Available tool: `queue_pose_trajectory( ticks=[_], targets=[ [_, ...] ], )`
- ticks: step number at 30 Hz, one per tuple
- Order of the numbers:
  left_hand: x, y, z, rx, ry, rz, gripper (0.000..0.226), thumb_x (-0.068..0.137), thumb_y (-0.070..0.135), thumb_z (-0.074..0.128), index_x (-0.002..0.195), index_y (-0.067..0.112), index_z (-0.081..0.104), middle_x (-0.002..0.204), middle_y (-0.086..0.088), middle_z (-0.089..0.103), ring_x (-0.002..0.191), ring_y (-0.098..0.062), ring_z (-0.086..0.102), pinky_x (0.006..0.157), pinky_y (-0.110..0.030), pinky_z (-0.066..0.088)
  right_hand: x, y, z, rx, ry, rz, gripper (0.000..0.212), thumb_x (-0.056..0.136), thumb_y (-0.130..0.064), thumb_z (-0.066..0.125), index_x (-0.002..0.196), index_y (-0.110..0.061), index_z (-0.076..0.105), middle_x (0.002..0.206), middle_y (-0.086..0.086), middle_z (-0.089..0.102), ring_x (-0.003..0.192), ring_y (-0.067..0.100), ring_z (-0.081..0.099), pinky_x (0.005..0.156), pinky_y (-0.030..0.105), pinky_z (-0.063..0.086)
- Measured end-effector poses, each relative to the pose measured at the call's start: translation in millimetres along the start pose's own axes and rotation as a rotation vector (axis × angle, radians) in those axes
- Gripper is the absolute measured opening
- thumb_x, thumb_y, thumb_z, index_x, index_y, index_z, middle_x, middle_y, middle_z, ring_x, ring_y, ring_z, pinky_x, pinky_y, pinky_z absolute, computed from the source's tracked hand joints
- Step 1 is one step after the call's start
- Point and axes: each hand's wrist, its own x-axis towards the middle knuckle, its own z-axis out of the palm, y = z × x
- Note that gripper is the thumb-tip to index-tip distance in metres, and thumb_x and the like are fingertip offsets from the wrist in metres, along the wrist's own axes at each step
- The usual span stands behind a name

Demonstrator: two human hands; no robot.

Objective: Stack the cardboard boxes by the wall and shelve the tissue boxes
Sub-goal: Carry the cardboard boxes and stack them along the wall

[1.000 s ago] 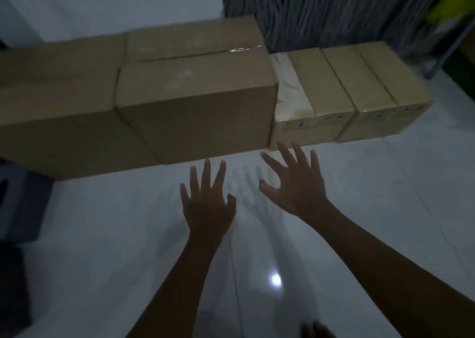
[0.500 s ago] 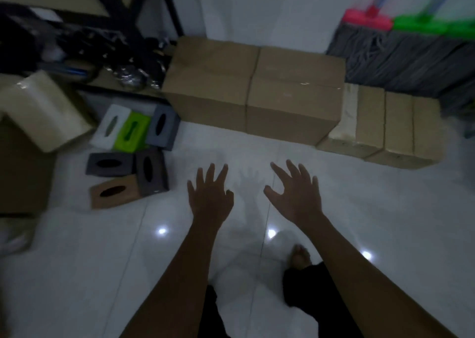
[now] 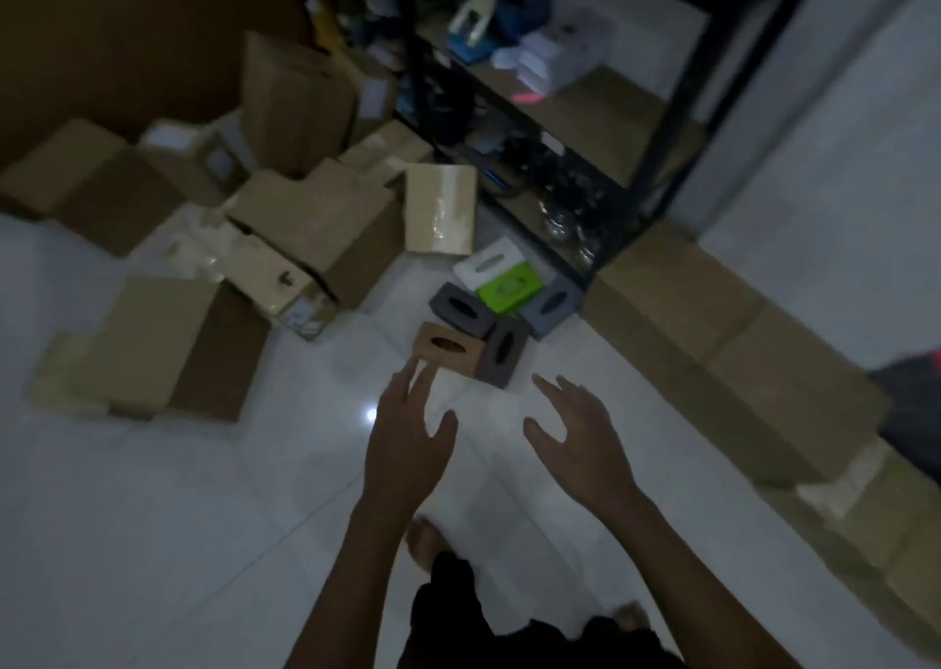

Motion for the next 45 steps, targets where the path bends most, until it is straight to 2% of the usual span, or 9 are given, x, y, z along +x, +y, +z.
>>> queue_pose_trajectory(
  ticks=[3, 6, 12, 16, 20, 24, 31, 38, 45],
  targets=[
    [3.9, -60.4, -64.5, -0.120, 0.113, -0.098, 0.070, 0.099, 0.029, 0.063, 0.159, 0.037, 0.027, 0.166, 0.007, 0.027, 0.151, -0.014, 0.026, 0.119, -0.031, 0.024, 31.9, -79.8, 45.8, 0.016, -0.082, -0.122, 0.061, 0.094, -0.048, 0.057, 0.151, -0.031, 0.040, 0.155, 0.001, 0.039, 0.144, 0.022, 0.032, 0.118, 0.034, 0.027],
    [10.5, -101.3, -103.8, -0.184, 0.176, -0.190, 0.071, 0.099, 0.029, 0.063, 0.158, 0.041, 0.026, 0.166, 0.008, 0.025, 0.151, -0.012, 0.024, 0.121, -0.035, 0.025, 58.6, -133.6, 85.2, 0.031, -0.160, -0.165, 0.064, 0.088, -0.059, 0.051, 0.147, -0.035, 0.045, 0.149, -0.010, 0.045, 0.137, 0.011, 0.041, 0.114, 0.038, 0.039],
    [48.3, -169.6, -160.2, -0.270, 0.224, -0.348, 0.069, 0.100, 0.028, 0.061, 0.157, 0.041, 0.025, 0.167, 0.008, 0.022, 0.152, -0.012, 0.021, 0.122, -0.034, 0.020, 109.6, -223.5, 144.2, 0.016, -0.291, -0.149, 0.074, 0.077, -0.070, 0.045, 0.148, -0.047, 0.039, 0.159, -0.011, 0.033, 0.147, 0.012, 0.025, 0.118, 0.044, 0.031],
    [86.8, -216.2, -190.0, -0.336, 0.212, -0.486, 0.068, 0.099, 0.025, 0.062, 0.158, 0.035, 0.028, 0.166, 0.003, 0.024, 0.153, -0.016, 0.021, 0.124, -0.041, 0.023, 158.5, -269.4, 174.3, -0.011, -0.366, -0.155, 0.066, 0.084, -0.058, 0.055, 0.147, -0.044, 0.042, 0.158, -0.005, 0.035, 0.147, 0.018, 0.026, 0.118, 0.045, 0.032],
    [130.5, -266.1, -220.4, -0.356, 0.182, -0.595, 0.071, 0.098, 0.023, 0.062, 0.159, 0.029, 0.026, 0.167, -0.001, 0.025, 0.152, -0.018, 0.023, 0.120, -0.034, 0.023, 222.7, -313.0, 206.9, -0.056, -0.434, -0.191, 0.058, 0.096, -0.038, 0.061, 0.151, -0.035, 0.040, 0.161, -0.001, 0.030, 0.149, 0.018, 0.023, 0.118, 0.035, 0.024],
    [157.1, -311.2, -245.0, -0.365, 0.167, -0.706, 0.073, 0.098, 0.021, 0.061, 0.160, 0.026, 0.023, 0.165, 0.000, 0.026, 0.149, -0.017, 0.029, 0.114, -0.026, 0.024, 284.2, -354.6, 253.0, -0.043, -0.516, -0.172, 0.058, 0.097, -0.034, 0.060, 0.152, -0.029, 0.040, 0.160, 0.003, 0.033, 0.147, 0.019, 0.030, 0.120, 0.035, 0.027],
    [181.6, -399.8, -290.2, -0.315, 0.149, -0.809, 0.074, 0.097, 0.021, 0.062, 0.160, 0.019, 0.024, 0.166, -0.003, 0.024, 0.152, -0.021, 0.025, 0.117, -0.030, 0.024, 327.3, -416.1, 343.8, -0.094, -0.641, -0.155, 0.058, 0.095, -0.032, 0.062, 0.150, -0.027, 0.043, 0.155, 0.001, 0.042, 0.142, 0.019, 0.038, 0.117, 0.036, 0.032],
    [184.3, -543.8, -362.6, -0.247, 0.037, -0.851, 0.074, 0.097, 0.020, 0.061, 0.161, 0.020, 0.023, 0.168, -0.007, 0.019, 0.154, -0.022, 0.020, 0.120, -0.036, 0.022, 332.0, -473.0, 453.6, -0.073, -0.719, -0.004, 0.056, 0.098, -0.028, 0.059, 0.151, -0.028, 0.040, 0.156, 0.000, 0.040, 0.142, 0.019, 0.039, 0.114, 0.030, 0.033],
    [228.3, -699.4, -424.1, -0.168, -0.135, -0.779, 0.071, 0.100, 0.024, 0.059, 0.161, 0.021, 0.023, 0.168, -0.008, 0.019, 0.153, -0.025, 0.022, 0.120, -0.039, 0.024, 362.7, -528.1, 580.2, 0.007, -0.572, 0.262, 0.055, 0.100, -0.029, 0.055, 0.153, -0.027, 0.039, 0.159, 0.003, 0.037, 0.141, 0.025, 0.040, 0.103, 0.031, 0.039]
  ],
)
